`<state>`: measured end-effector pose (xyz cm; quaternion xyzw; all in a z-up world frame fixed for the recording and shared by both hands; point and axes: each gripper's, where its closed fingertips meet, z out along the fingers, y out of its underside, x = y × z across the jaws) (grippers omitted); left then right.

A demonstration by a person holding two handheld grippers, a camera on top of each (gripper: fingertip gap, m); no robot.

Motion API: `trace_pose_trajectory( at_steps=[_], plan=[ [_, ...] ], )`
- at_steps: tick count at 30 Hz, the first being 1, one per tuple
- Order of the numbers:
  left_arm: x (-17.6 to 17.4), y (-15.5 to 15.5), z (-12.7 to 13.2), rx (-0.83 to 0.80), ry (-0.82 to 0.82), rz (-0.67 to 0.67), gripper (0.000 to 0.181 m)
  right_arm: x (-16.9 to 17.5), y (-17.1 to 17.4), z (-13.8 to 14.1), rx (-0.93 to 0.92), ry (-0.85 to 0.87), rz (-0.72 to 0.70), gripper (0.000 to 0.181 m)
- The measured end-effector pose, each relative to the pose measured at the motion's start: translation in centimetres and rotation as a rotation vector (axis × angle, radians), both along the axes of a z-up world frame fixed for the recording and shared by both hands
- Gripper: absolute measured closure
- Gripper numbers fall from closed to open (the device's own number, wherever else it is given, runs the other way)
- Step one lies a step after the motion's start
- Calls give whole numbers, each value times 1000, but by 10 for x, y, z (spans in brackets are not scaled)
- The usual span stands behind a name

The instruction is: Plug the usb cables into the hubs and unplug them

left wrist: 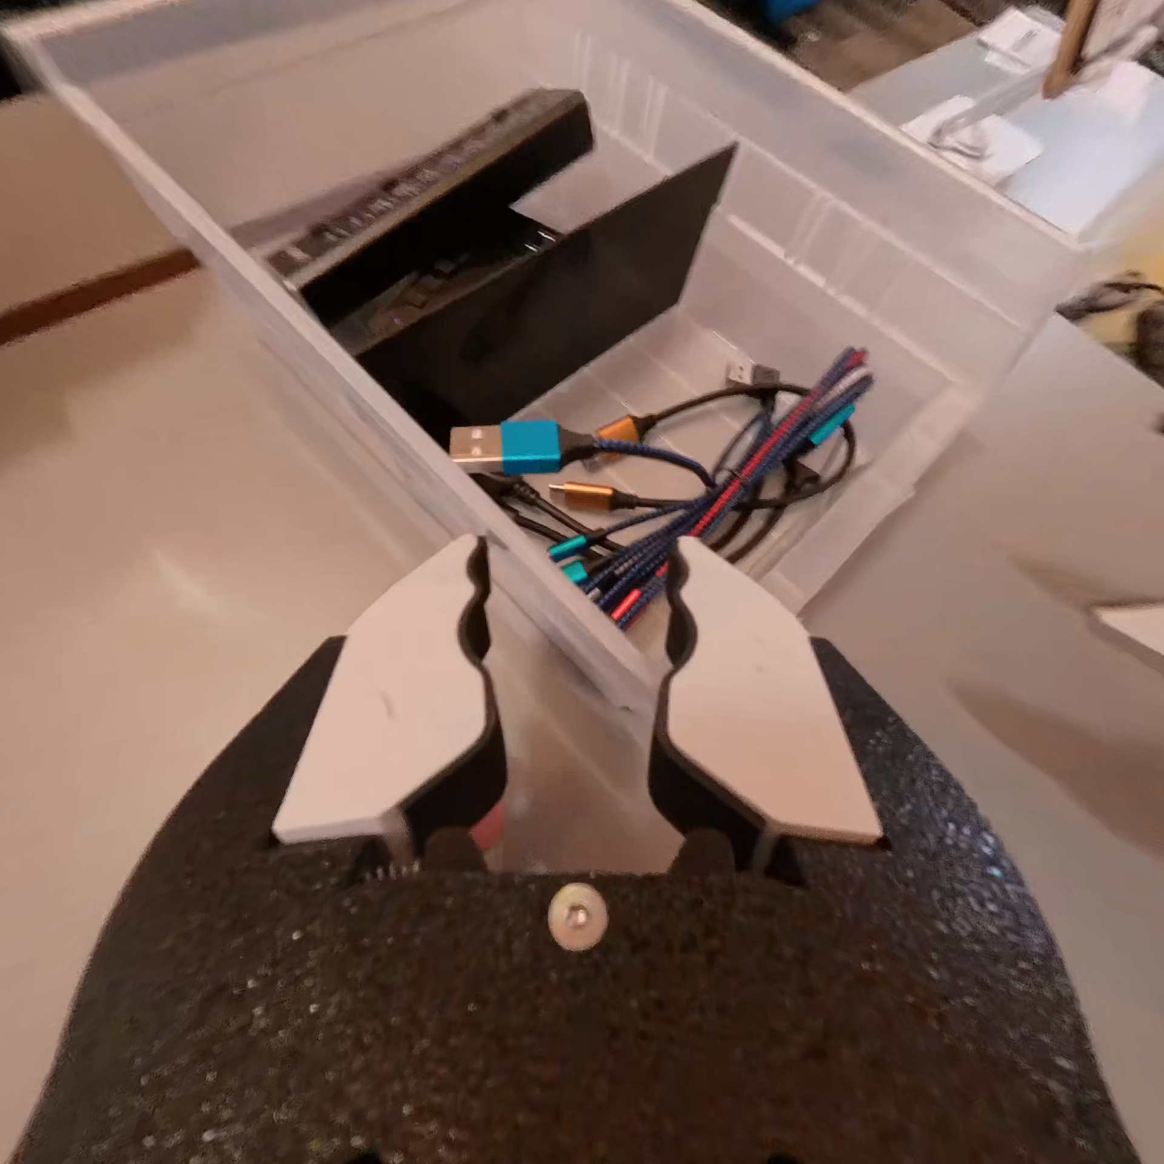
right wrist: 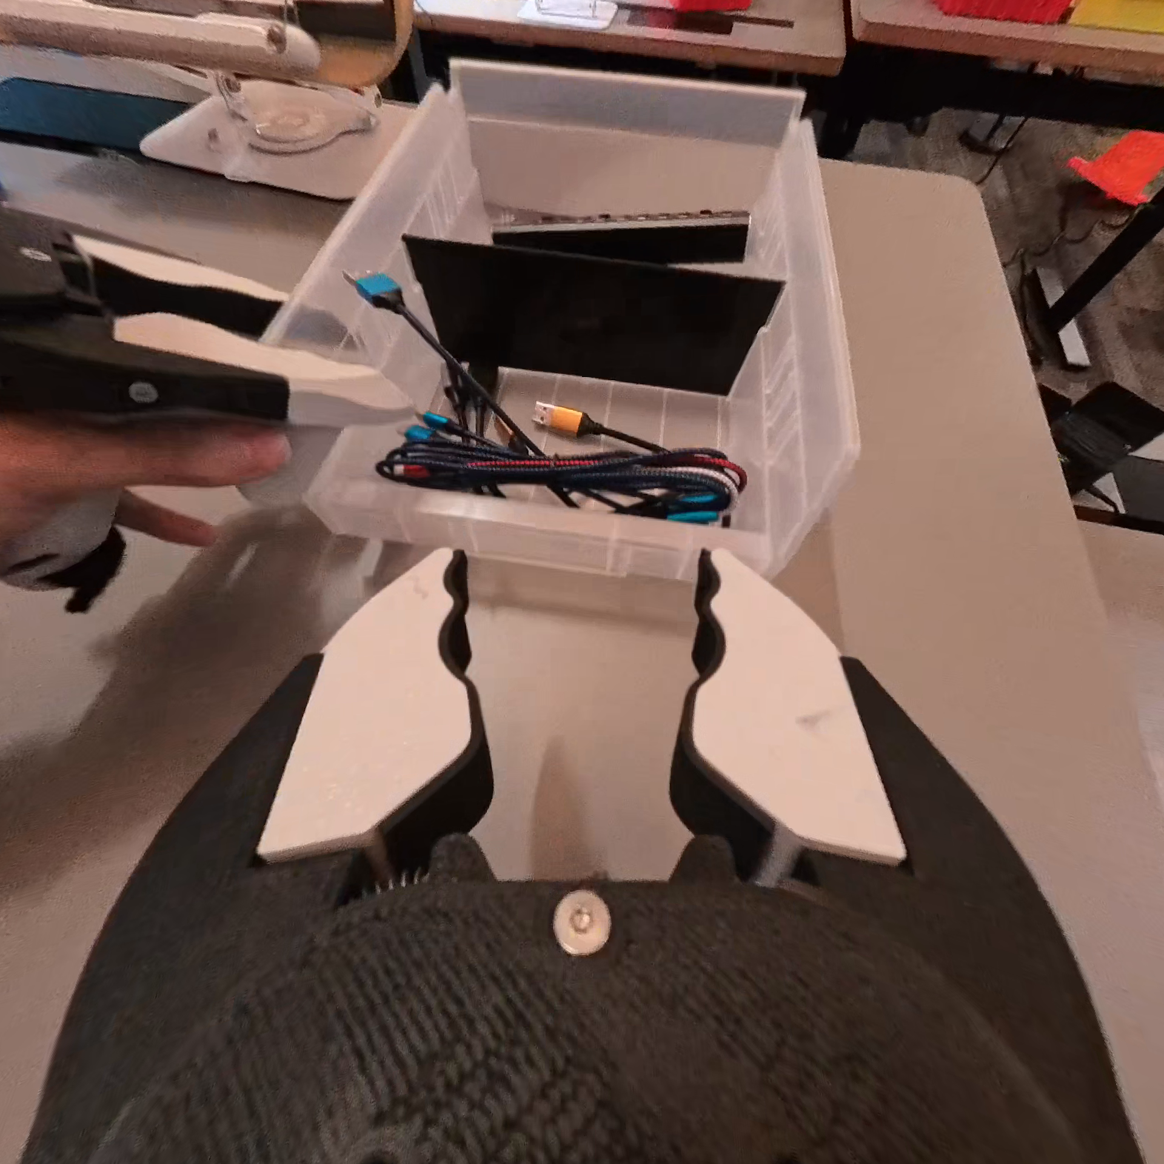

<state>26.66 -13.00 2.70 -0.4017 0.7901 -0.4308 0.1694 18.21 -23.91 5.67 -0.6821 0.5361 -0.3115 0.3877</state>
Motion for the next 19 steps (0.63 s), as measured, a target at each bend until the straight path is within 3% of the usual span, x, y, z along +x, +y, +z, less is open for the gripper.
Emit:
trace_pose_trajectory(
  at_steps=[1, 6, 9, 14, 19],
  plan=[
    [7, 5, 2, 19, -49, 27, 136, -6, -1, 0, 6, 5, -1, 111],
    [49, 56, 4, 67, -153, 148, 169, -15, 3, 9, 34, -32, 21, 114],
    [55, 98, 4, 90, -136, 104, 175, -10, 12, 28, 41, -68, 43, 114],
    [5, 172, 4, 123, -160, -18, 175, 5, 49, 67, 4, -171, 134, 110],
    [-63, 263, 4, 146, -165, -44, 175, 32, 145, 115, 50, -271, 338, 97]
  ],
)
